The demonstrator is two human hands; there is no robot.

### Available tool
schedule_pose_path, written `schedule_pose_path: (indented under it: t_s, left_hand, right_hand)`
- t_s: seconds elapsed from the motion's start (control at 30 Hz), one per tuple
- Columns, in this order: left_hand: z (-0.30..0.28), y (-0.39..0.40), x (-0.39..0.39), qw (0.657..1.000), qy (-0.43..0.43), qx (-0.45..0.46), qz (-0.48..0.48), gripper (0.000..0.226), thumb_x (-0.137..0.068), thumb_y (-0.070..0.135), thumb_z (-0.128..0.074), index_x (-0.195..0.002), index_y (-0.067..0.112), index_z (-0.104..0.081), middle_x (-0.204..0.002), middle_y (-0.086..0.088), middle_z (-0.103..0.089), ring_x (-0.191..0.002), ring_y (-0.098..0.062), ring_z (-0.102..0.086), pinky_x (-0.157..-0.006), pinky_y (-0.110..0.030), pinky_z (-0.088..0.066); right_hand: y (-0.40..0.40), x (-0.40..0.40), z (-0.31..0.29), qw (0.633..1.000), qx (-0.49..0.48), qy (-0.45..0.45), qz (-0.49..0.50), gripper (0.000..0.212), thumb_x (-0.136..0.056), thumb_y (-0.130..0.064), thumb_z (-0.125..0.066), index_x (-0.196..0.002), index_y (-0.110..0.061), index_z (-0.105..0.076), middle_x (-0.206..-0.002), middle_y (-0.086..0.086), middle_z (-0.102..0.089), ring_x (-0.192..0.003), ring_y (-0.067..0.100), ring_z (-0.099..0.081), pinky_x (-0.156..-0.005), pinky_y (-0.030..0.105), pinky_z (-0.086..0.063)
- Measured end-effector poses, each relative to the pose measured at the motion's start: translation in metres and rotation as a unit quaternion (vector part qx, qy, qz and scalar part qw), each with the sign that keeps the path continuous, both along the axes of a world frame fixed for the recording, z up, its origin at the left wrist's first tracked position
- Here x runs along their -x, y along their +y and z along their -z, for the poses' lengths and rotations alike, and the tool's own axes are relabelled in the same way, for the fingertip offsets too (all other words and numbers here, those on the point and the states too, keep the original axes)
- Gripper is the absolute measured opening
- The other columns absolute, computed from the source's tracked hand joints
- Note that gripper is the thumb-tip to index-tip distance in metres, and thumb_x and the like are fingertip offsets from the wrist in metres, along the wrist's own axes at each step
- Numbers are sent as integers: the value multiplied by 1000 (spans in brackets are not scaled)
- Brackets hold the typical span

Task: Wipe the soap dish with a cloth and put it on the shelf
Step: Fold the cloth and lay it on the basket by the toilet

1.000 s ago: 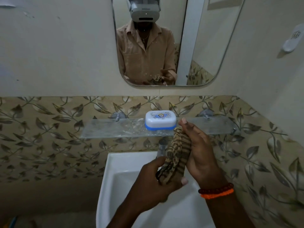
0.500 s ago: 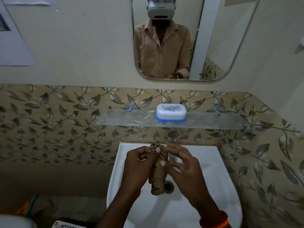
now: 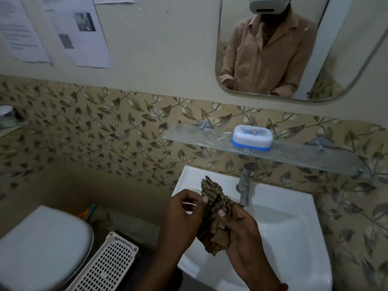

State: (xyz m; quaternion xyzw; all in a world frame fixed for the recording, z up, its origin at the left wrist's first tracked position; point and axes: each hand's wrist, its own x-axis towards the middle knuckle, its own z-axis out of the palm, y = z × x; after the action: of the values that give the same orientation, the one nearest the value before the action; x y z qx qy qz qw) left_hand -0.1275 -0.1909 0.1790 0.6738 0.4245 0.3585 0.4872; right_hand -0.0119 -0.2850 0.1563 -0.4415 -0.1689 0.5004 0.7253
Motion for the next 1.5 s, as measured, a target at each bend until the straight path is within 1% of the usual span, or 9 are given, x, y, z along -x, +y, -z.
schedule_pose_path:
  t_s: [0.23,0.4,0.47,0.57,0.73,0.9,1.1,1.33,1.5]
  left_hand:
    - [7,-21,22,991,-6,120,-56,37,-77,52,-80,-98,23,-76,-91,-4,-78,-73,-9,-76,-72,-36,-65]
    - [21,-29,50,994,31,80,-62,29,-91,50,-66,-83,25,-77,-77,7,-76,-74,-11,-74,-62,-22,-57]
    - [28,-31,63,988,18,115,-106,33,-93,51,-63,-80,22,-73,-81,0,-74,-80,-21,-73,-68,-36,-60]
    - [32,-29,92,943,-139,241,-181,28,-99,38,-58,-94,19,-78,-99,-8,-80,-93,-25,-75,-85,-48,-59]
    - [33,-27,154,818,-375,386,-202,29,-97,19,-55,-113,2,-71,-101,-15,-78,-78,-24,-78,-67,-39,-66]
    - [50,-25,211,783,-386,439,-213,26,-85,12,-64,-104,-1,-75,-96,-20,-79,-74,-28,-79,-60,-41,-66]
    - [103,-6,274,826,-286,409,-264,30,-92,-2,-62,-121,-9,-65,-110,-25,-75,-88,-28,-77,-73,-36,-64]
    - [199,27,318,912,-99,234,-322,40,-95,0,-64,-126,25,-61,-129,-7,-67,-121,-28,-63,-99,-51,-55]
    - [276,50,335,926,-1,235,-295,60,-87,-18,-54,-123,28,-66,-131,13,-65,-123,-20,-63,-102,-55,-53]
  right_hand:
    - [-8,22,0,987,41,-146,-54,25,-83,-8,-75,-108,-7,-70,-85,36,-68,-66,39,-62,-58,43,-50]
    - [-4,26,0,975,60,-198,-82,31,-93,8,-51,-96,-11,-75,-87,22,-76,-78,44,-72,-67,51,-61]
    - [1,31,0,977,56,-179,-104,38,-95,8,-44,-93,-11,-77,-89,20,-77,-82,39,-74,-72,47,-61]
    - [15,38,5,986,63,-72,-137,41,-96,7,-38,-95,-6,-78,-103,20,-76,-95,34,-73,-86,40,-57]
    - [48,60,13,952,80,59,-290,30,-92,-12,-55,-113,1,-72,-120,20,-71,-112,34,-68,-97,43,-52]
    - [95,94,26,880,80,-12,-468,40,-83,13,-61,-123,5,-64,-126,28,-64,-119,40,-62,-99,44,-53]
    - [163,151,79,837,189,-149,-491,24,-84,9,-64,-108,13,-68,-112,33,-68,-100,38,-68,-85,36,-57]
    - [237,199,166,782,242,-172,-548,50,-76,16,-73,-120,-3,-60,-100,24,-69,-78,22,-70,-70,32,-62]
    - [281,216,231,748,224,-306,-545,34,-75,21,-62,-87,-10,-71,-80,20,-66,-68,23,-62,-62,33,-52]
